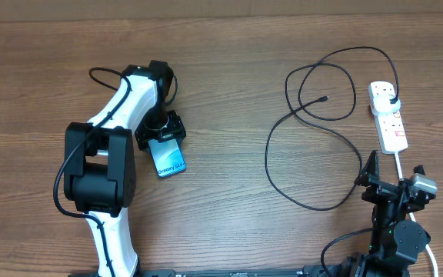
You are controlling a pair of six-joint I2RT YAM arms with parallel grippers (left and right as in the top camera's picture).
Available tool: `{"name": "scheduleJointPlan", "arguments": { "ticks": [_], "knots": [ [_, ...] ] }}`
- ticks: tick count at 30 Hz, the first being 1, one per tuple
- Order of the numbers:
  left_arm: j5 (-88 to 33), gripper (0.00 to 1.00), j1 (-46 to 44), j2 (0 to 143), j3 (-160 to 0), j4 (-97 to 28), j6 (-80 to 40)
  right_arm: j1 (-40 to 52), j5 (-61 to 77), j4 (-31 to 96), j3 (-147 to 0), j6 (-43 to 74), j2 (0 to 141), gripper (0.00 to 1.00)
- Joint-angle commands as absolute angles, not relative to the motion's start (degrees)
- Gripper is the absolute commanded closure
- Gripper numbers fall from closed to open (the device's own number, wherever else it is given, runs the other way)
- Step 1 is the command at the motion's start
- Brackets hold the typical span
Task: Plug charger to phone and switch on socket
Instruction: 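Lift the phone with the left gripper and tilt it upright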
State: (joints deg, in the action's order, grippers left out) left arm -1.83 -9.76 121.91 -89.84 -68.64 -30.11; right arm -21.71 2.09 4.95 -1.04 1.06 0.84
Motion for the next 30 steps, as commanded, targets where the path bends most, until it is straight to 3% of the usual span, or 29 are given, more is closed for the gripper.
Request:
{"name": "scheduleJointPlan", "arguments": {
  "ticks": [1, 6, 18, 30],
  "knots": [
    [-1.7, 0.53, -9.5, 121.8, -93.0, -70.7, -30.9, -22.0, 1.5, 4.7, -0.4, 0.8, 0.2, 0.00],
    [-5.8, 0.54, -9.5, 121.8, -94.2, -73.6, -30.3, -22.0, 1.5, 4.7, -0.4, 0.8, 0.2, 0.00],
    [-34.5, 0.52, -9.5, 121.8, -94.3, -80.2, -13.2, -22.0, 1.6, 4.7, -0.4, 0.8, 0.2, 0.00],
    [-55.7, 0.51, -9.7, 121.8, -94.3, -87.1, 0.6, -22.0, 1.5, 4.7, -0.4, 0.8, 0.2, 0.00]
  ]
}}
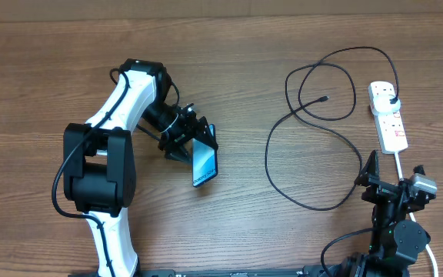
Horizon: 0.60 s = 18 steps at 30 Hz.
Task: Plug charger to phone and switch on socket
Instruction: 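Lift the phone with the left gripper and tilt it upright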
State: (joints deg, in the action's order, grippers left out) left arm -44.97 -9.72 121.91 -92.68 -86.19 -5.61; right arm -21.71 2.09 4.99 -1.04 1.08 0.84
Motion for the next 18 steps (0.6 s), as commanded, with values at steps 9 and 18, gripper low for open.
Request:
{"name": "scheduleJointPlan", "arguments": {
  "ticks": [9, 18],
  "knots": [
    [-65.0, 0.51, -11.4, 121.8, -94.3, -89.5, 1.3, -22.0, 1.6, 4.7, -0.4, 0.8, 0.2, 0.00],
    [-70.0, 0.54, -11.3, 121.8, -94.3, -94.3, 1.3, -22.0, 1.5, 4.7, -0.4, 0.8, 0.2, 0.00]
  ]
}}
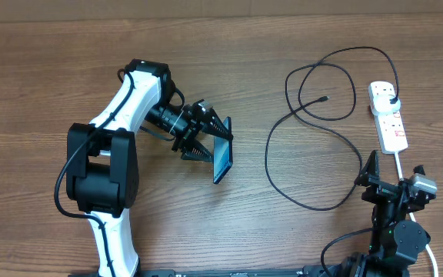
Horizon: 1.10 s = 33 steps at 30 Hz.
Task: Plug charger to phone and switch on socket
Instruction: 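Lift the phone with the left gripper and tilt it upright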
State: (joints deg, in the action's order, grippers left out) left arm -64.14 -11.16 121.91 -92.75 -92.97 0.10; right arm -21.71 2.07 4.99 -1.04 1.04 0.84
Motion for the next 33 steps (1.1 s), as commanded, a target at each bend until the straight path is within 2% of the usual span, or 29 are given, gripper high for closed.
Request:
{"name": "scheduleJointPlan", "arguments": {
  "ticks": [1, 12, 33],
  "knots": [
    [-70.2, 0.54, -11.3, 121.8, -94.3, -94.5, 1.3, -22.0, 1.5, 4.7, -0.4, 0.8, 0.2, 0.00],
    [-74.5, 0.55, -11.3, 121.8, -94.3, -96.9, 1.1, -22.0, 1.5, 4.7, -0.4, 0.8, 0.2, 0.00],
    [-74.6, 0.55, -11.3, 121.8, -94.3, -96.8, 1.3, -22.0, 1.5, 4.7, -0.4, 0.8, 0.2, 0.00]
  ]
}}
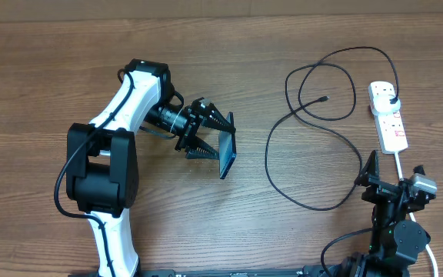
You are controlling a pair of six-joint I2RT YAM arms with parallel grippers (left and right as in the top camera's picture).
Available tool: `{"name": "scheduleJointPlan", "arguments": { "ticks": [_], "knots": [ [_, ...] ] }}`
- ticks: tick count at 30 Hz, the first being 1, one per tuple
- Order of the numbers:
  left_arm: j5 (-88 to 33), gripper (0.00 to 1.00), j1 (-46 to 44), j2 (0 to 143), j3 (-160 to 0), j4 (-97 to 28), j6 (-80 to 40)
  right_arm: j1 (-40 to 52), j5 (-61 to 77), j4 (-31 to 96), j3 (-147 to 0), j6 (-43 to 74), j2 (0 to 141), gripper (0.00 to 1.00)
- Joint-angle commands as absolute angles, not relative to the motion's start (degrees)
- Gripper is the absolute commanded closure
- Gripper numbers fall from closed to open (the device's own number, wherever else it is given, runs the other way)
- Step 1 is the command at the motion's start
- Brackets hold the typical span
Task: Plug charger to phone and switch on socket
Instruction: 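Lift the phone with the left gripper and tilt it upright, then move the right gripper toward the phone held by the left gripper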
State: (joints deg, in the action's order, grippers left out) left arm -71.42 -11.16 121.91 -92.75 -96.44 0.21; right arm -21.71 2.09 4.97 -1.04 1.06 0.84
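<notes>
My left gripper (223, 145) is shut on the phone (227, 156), a dark slab with a blue screen held on edge above the table's middle. The black charger cable (298, 115) loops across the right half of the table; its free plug tip (325, 98) lies inside the upper loop. The cable's other end sits plugged in the white socket strip (388, 115) at the right edge. Near the front right corner my right gripper (391, 175) is parked, fingers spread open and empty.
The strip's white lead (402, 159) runs down toward the right arm's base. The left arm (121, 115) stretches across the left half of the wooden table (229, 46).
The left gripper has shifted slightly right and up with the phone, which now stands a little more on edge. The right arm, cable and socket strip are unchanged.
The left gripper first gripped the phone lying flat at the table's left-centre, screen up. Then it held the phone lifted and tilted further right. Later the phone was nearly on edge near the centre, where it is held now.
</notes>
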Motion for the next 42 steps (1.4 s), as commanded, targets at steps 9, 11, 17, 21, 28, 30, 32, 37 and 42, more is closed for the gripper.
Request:
{"name": "scheduleJointPlan", "arguments": {
  "ticks": [9, 11, 17, 21, 28, 30, 32, 37, 42],
  "knots": [
    [-74.6, 0.55, -11.3, 121.8, -94.3, -96.9, 2.3, -22.0, 1.5, 4.7, -0.4, 0.8, 0.2, 0.00],
    [-74.6, 0.55, -11.3, 121.8, -94.3, -96.9, 2.2, -22.0, 1.5, 4.7, -0.4, 0.8, 0.2, 0.00],
    [-74.7, 0.55, -11.3, 121.8, -94.3, -96.9, 2.2, -22.0, 1.5, 4.7, -0.4, 0.8, 0.2, 0.00],
    [-75.4, 0.55, -11.3, 121.8, -94.3, -96.9, 2.2, -22.0, 1.5, 4.7, -0.4, 0.8, 0.2, 0.00],
    [-78.0, 0.55, -11.3, 121.8, -94.3, -96.9, 2.2, -22.0, 1.7, 4.6, -0.4, 0.8, 0.2, 0.00],
    [-78.0, 0.56, -11.3, 121.8, -94.3, -96.8, 2.2, -22.0, 3.5, 4.3, -0.4, 1.8, 0.2, 0.00],
    [-78.0, 0.56, -11.3, 121.8, -94.3, -96.8, 2.2, -21.9, 6.7, 4.2, -0.4, 3.0, 0.2, 0.00],
    [-78.0, 0.56, -11.3, 121.8, -94.3, -96.8, 2.2, -21.9, 11.5, 3.7, -0.4, 15.8, 0.2, 0.00],
    [-78.0, 0.56, -11.3, 121.8, -94.3, -96.8, 3.3, -21.9, 11.6, 3.7, -0.4, 18.0, 0.2, 0.00]
  ]
}}
